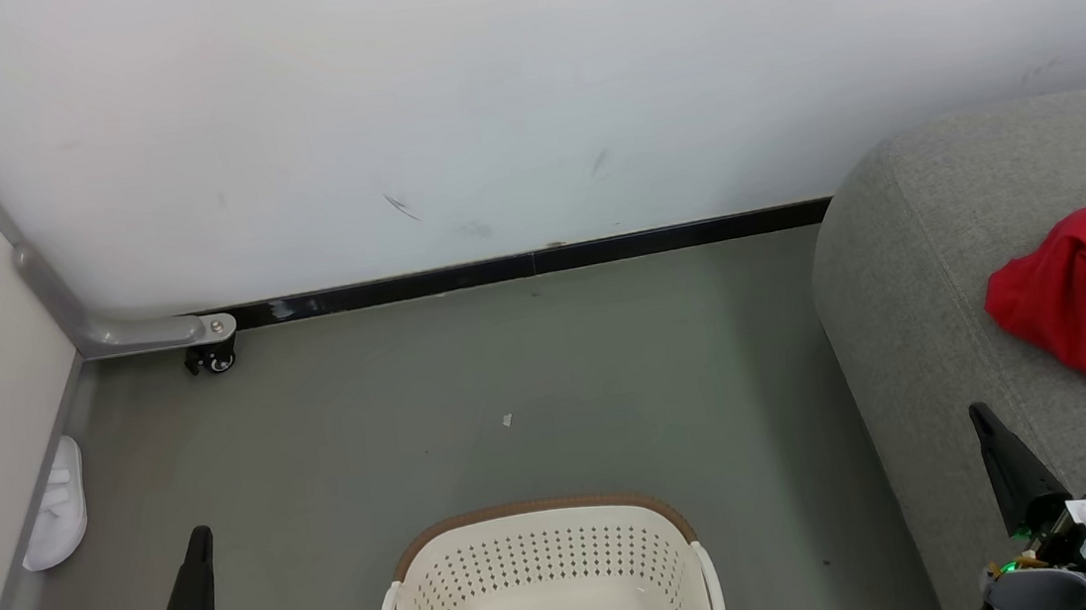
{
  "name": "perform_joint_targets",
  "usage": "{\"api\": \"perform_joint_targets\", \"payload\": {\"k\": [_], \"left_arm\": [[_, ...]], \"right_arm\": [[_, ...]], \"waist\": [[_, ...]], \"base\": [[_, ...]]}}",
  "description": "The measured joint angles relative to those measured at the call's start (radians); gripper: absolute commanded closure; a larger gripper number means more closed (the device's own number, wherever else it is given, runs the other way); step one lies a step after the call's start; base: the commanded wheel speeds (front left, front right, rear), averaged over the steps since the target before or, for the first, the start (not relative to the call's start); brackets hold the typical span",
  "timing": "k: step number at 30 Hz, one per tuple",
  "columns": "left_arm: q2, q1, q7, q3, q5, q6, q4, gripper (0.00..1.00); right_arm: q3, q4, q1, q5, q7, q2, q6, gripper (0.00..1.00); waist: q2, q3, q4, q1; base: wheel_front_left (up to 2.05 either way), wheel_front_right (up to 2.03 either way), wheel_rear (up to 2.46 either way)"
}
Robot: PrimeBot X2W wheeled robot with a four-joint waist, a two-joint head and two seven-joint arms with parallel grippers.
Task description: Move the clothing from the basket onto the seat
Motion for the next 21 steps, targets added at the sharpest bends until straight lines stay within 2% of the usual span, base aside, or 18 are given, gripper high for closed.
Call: {"api": "perform_joint_targets", "payload": {"k": [21], "left_arm": [[0.000, 0.000, 0.000, 0.000, 0.000, 0.000, 0.000, 1.00]], "right_arm": [[-0.003, 0.001, 0.000, 0.000, 0.001, 0.005, 0.000, 1.00]], "waist": [[0.0000, 0.000, 0.000, -0.0001]], "base": [[0.00, 0.00, 0.00]]}}
